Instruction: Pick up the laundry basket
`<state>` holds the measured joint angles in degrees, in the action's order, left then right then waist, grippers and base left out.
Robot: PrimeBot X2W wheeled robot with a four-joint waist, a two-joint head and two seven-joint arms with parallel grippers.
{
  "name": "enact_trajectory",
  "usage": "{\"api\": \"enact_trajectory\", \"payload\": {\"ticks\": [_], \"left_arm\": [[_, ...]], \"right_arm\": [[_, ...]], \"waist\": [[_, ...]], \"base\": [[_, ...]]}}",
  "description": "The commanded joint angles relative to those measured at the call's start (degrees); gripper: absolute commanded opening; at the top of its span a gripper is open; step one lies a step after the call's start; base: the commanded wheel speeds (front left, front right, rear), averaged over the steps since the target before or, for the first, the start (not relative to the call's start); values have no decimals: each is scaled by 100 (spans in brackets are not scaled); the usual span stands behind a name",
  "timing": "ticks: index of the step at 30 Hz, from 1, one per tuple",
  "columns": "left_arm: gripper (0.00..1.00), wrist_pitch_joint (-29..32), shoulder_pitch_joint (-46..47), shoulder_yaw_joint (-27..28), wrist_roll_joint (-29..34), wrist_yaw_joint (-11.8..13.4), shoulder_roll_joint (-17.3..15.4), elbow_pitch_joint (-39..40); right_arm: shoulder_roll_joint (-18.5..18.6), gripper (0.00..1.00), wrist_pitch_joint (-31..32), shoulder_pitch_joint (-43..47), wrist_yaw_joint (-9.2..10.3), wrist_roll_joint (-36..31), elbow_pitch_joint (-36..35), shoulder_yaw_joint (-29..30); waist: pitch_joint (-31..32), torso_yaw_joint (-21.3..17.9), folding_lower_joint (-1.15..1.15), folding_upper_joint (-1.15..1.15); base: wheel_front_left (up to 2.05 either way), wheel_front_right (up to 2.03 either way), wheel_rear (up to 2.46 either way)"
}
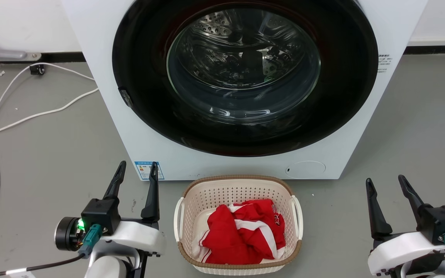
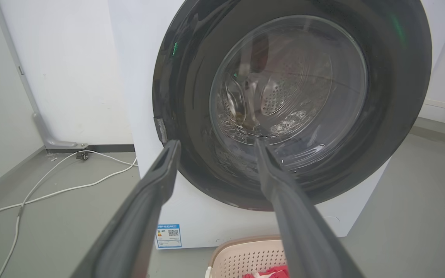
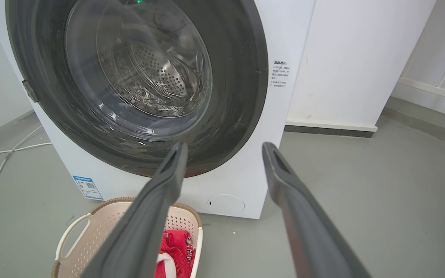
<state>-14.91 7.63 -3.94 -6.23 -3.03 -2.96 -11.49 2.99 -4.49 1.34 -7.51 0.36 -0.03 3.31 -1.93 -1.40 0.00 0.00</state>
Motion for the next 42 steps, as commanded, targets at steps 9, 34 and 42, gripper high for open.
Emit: {"api": "enact_trajectory", "payload": {"ticks": [9,34,42], "left_arm": [[100,-35,357,101,0,-1,10,5],[100,424,3096,-206,-827,-433,-465,-3233],[100,951,3870,-1006,-1653,-448,-600,-4137]], "right_arm": [[-21,100,56,-318,4,73,129,15],[-18,100,1258,-2790,4,346,2790,-504],[-16,100,1433,-3781,4,494,4038,-721]], "waist": [[-384,-34,0,0],[-2451,-99,0,0],[-3196,-109,0,0]], "base": [[0,0,0],[0,0,0],[0,0,0]]}}
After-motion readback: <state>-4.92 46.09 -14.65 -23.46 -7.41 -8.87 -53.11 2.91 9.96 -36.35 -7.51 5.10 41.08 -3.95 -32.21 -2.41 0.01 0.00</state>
